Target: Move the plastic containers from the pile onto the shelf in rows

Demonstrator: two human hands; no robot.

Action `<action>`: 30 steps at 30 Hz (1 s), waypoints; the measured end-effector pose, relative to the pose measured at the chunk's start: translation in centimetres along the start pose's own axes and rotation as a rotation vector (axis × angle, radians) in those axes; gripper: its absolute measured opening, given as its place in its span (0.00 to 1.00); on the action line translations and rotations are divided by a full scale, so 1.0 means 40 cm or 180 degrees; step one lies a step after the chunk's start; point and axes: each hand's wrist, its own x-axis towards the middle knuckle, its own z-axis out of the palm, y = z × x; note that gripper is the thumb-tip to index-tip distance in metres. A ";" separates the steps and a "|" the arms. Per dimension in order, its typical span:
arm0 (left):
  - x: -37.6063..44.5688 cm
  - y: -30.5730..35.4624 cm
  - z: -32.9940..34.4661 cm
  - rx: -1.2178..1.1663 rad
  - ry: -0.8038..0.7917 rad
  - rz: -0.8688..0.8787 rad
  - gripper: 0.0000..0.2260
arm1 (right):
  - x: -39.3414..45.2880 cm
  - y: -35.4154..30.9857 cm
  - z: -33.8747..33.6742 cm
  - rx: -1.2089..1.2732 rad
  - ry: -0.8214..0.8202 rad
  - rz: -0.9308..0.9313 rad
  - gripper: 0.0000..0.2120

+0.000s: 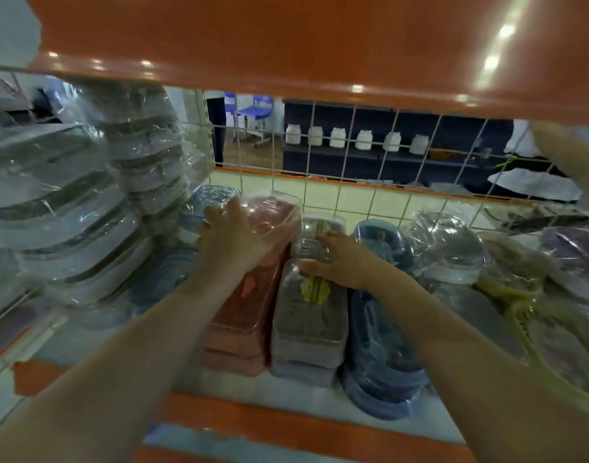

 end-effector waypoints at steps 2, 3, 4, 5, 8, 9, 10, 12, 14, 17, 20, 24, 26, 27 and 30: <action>-0.001 -0.015 -0.009 -0.0041 -0.0104 0.0133 0.44 | -0.003 -0.007 -0.002 0.0006 -0.0026 0.0060 0.24; 0.000 -0.025 -0.013 -0.0048 -0.0156 0.0213 0.43 | -0.003 -0.009 -0.002 0.0014 -0.0026 0.0091 0.24; 0.004 -0.039 -0.016 -0.0019 -0.0186 0.0331 0.41 | -0.004 -0.012 -0.002 0.0035 -0.0017 0.0115 0.24; 0.008 -0.053 -0.019 0.0038 -0.0183 0.0487 0.40 | -0.004 -0.014 -0.003 0.0043 -0.0020 0.0153 0.25; 0.010 -0.083 -0.029 0.0275 -0.0101 0.1235 0.37 | -0.005 -0.020 -0.007 -0.0089 -0.0128 0.0204 0.27; 0.012 -0.088 -0.033 0.0314 -0.0158 0.1464 0.35 | -0.006 -0.025 -0.009 -0.0169 -0.0168 0.0226 0.28; 0.014 -0.090 -0.037 0.0376 -0.0209 0.1653 0.34 | -0.006 -0.028 -0.011 -0.0232 -0.0190 0.0255 0.29; 0.020 -0.091 -0.041 0.0546 -0.0253 0.1837 0.34 | -0.007 -0.032 -0.012 -0.0342 -0.0201 0.0314 0.32; 0.028 -0.087 -0.039 0.0696 -0.0189 0.1793 0.33 | -0.010 -0.037 -0.013 -0.0419 -0.0219 0.0374 0.35; 0.036 -0.072 -0.027 0.0897 -0.0016 0.1674 0.31 | -0.015 -0.041 -0.013 -0.0433 -0.0219 0.0415 0.36; 0.045 -0.061 -0.014 0.0890 -0.0023 0.1672 0.29 | -0.015 -0.042 -0.011 -0.0482 -0.0220 0.0437 0.36; 0.068 -0.056 -0.008 0.0699 -0.0181 0.1646 0.29 | -0.012 -0.042 -0.011 -0.0452 -0.0223 0.0480 0.37; 0.078 -0.053 -0.009 0.0605 -0.0277 0.1643 0.29 | -0.014 -0.044 -0.013 -0.0391 -0.0215 0.0493 0.37; 0.082 -0.051 -0.009 0.0570 -0.0307 0.1622 0.29 | -0.015 -0.046 -0.014 -0.0361 -0.0205 0.0499 0.37; 0.088 -0.044 -0.002 0.0577 -0.0311 0.1606 0.28 | -0.021 -0.054 -0.018 -0.0280 -0.0167 0.0500 0.36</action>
